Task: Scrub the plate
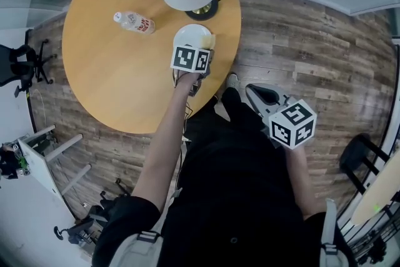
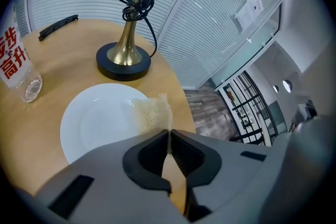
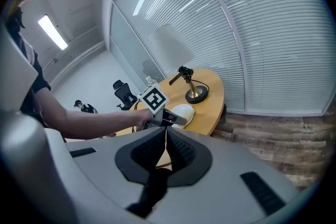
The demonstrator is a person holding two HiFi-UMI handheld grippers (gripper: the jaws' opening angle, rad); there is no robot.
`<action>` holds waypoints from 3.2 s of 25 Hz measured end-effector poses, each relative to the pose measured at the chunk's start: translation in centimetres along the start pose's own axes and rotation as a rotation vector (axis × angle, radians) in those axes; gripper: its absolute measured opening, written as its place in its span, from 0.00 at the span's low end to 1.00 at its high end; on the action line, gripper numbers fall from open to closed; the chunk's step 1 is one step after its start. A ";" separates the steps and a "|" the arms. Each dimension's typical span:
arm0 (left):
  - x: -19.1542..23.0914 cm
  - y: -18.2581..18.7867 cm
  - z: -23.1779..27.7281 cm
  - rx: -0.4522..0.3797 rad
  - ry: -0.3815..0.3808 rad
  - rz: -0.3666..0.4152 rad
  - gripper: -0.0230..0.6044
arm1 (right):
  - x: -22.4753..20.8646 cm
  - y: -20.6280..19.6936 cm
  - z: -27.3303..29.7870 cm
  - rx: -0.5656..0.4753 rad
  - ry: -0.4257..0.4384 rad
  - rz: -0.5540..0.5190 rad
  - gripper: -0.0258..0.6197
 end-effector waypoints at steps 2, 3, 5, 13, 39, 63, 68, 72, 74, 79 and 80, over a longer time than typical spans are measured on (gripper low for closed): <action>0.2 0.3 0.0 -0.009 -0.003 -0.005 0.07 | -0.1 -0.2 -0.1 0.001 -0.003 0.004 0.07; 0.5 0.4 0.0 -0.016 -0.006 -0.015 0.07 | -0.1 -0.3 -0.1 0.002 -0.004 0.005 0.07; 1.3 0.5 -0.2 -0.037 -0.015 -0.057 0.07 | -0.2 -0.2 0.1 0.003 -0.003 0.006 0.07; 4.8 -1.5 -3.6 -0.113 0.014 -0.206 0.07 | 0.2 0.7 1.3 0.013 0.035 -0.017 0.07; 6.1 2.9 -2.9 -0.079 0.091 -0.076 0.07 | -2.3 0.8 0.1 -0.012 -0.077 0.078 0.07; 5.0 -4.2 -7.9 -0.104 0.169 -0.130 0.07 | -4.2 3.5 1.6 -0.010 -0.009 0.005 0.07; 4.2 -5.9 -10.8 -0.147 0.165 -0.141 0.07 | -4.0 4.7 3.8 0.020 0.033 -0.020 0.07; 2.4 -7.8 -13.0 -0.232 0.153 -0.159 0.07 | -3.2 4.7 5.5 0.050 0.071 -0.041 0.07; 1.5 -8.8 -13.6 -0.277 0.130 -0.171 0.07 | -2.7 4.7 6.1 0.055 0.088 -0.053 0.07; -1.5 -11.8 -14.5 -0.379 0.011 -0.177 0.07 | 0.1 3.7 6.0 0.042 0.104 -0.072 0.07; -2.2 -12.2 -14.9 -0.399 -0.014 -0.165 0.07 | 0.8 3.6 5.8 0.035 0.101 -0.078 0.07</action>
Point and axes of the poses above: the fingertips, and each gripper's own axes: z forward along the fingers, x to its left, y out of its top, the point moved 7 cm from there along -z, backward along the fingers, and after that the axes turned 10 degrees about -y, right-handed, at the moved point
